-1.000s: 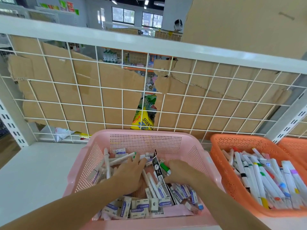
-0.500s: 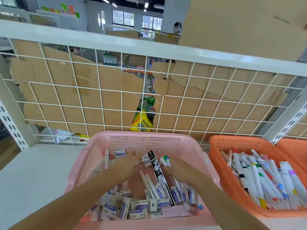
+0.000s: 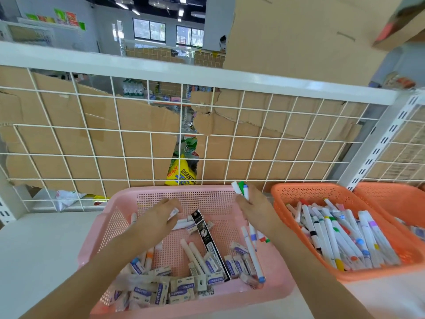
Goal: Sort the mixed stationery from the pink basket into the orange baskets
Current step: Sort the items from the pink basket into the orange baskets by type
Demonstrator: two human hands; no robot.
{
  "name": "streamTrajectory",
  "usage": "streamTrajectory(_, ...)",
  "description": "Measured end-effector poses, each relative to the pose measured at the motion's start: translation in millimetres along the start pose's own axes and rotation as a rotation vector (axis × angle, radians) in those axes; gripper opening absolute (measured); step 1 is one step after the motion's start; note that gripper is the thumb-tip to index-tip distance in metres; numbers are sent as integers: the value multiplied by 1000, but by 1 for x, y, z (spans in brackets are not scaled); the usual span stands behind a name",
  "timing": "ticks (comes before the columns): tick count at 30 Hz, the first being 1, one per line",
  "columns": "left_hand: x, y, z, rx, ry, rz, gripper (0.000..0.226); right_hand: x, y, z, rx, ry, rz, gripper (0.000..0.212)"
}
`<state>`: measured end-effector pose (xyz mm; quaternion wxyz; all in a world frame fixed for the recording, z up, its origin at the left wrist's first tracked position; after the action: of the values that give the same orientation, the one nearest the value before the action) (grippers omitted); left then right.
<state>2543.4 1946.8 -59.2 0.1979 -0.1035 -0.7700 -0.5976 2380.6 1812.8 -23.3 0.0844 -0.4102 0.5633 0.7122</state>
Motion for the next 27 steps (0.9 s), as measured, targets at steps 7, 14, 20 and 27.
streamTrajectory(7, 30, 24, 1, 81, -70, 0, 16, 31, 62, 24, 173, -87, 30, 36)
streamTrajectory(14, 66, 22, -8, 138, -122, 21, 15, 85, 126, 52, 326, -181, -27, 14)
streamTrajectory(20, 86, 12, -19, 188, -138, 11, 14, 128, 165, 58, 384, -234, -56, 14)
streamTrajectory(27, 103, 9, -36, 251, -51, -78, 17, 152, 183, 26, 335, -214, -55, 31)
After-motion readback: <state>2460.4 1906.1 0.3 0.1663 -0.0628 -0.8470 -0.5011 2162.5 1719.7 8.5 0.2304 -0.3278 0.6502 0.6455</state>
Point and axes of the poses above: each hand's wrist, its own z-axis away from the middle knuckle, its own y-axis out of the back of the hand, x = y × z, the point moved 10 cm from there along -z, towards the middle knuckle, and after that the axes turned 11 degrees about -y, right-handed, at the moved point
